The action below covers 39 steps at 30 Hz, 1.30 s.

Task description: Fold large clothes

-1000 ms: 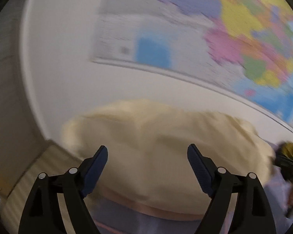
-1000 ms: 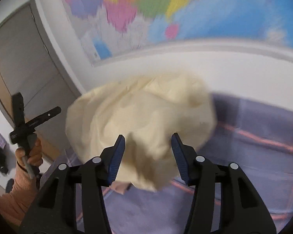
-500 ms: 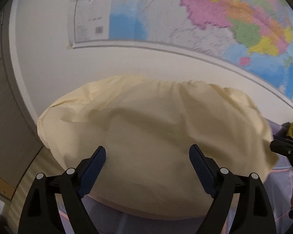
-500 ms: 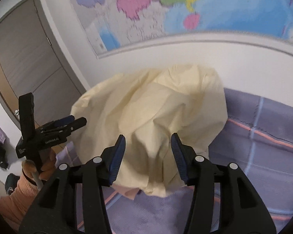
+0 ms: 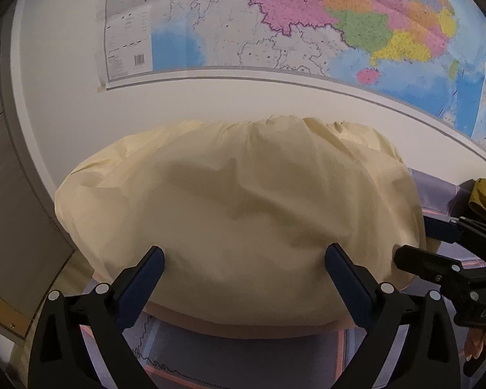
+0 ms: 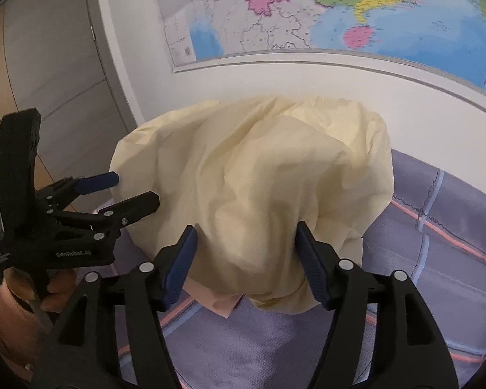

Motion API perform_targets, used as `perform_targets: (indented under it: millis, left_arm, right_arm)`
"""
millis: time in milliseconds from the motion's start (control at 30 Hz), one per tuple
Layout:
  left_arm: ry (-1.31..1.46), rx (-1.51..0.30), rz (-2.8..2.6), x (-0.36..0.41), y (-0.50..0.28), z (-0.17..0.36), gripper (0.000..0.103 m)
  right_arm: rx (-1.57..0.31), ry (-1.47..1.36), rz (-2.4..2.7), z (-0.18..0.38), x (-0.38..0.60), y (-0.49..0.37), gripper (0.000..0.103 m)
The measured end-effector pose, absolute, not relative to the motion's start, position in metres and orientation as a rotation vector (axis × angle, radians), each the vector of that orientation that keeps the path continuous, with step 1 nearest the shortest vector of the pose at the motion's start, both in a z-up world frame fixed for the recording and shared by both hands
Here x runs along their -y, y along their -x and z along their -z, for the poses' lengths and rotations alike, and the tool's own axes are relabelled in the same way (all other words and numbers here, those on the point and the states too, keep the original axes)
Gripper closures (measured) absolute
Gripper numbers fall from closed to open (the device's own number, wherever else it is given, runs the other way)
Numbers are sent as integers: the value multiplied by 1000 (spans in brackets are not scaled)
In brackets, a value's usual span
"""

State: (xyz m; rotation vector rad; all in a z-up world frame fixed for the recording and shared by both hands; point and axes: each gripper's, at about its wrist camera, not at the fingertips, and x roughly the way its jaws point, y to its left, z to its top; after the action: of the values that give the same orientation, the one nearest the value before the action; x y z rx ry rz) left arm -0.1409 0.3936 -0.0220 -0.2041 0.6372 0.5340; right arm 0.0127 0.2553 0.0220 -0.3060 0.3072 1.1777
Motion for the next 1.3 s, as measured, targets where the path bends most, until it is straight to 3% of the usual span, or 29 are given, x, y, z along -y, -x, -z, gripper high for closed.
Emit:
perform_targets:
  millis: [167, 567, 1300]
  left_arm:
    - [218, -633, -569, -391, 145, 23, 7]
    - [222, -581, -676, -356, 182, 12, 7]
    - [219, -572, -678, -292, 214, 5, 7]
  right_arm:
    - [-315, 274, -1195, -25, -249, -11, 38]
    - [-242, 227, -1189, -18, -210, 26, 6]
    - [-218, 211, -1174, 0, -149, 55, 6]
